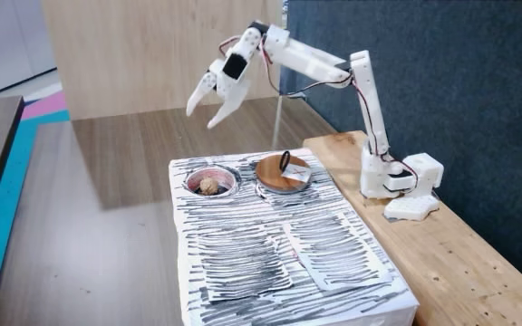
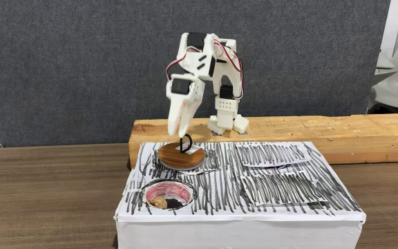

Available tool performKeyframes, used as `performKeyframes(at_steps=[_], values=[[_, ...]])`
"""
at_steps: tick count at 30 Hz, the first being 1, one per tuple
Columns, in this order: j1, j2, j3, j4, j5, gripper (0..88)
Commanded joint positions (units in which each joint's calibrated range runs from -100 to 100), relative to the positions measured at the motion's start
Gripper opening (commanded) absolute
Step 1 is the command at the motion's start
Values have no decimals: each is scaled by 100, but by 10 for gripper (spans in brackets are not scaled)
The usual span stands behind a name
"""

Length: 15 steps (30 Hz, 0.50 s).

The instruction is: Pick the brown debris from the hole.

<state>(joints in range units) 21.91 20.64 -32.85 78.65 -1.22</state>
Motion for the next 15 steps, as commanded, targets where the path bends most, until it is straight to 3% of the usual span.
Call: performKeyframes(at_steps=[1,15], values=[[9,206,-206,-45,23,180],[45,851,-197,-54,-24,180]])
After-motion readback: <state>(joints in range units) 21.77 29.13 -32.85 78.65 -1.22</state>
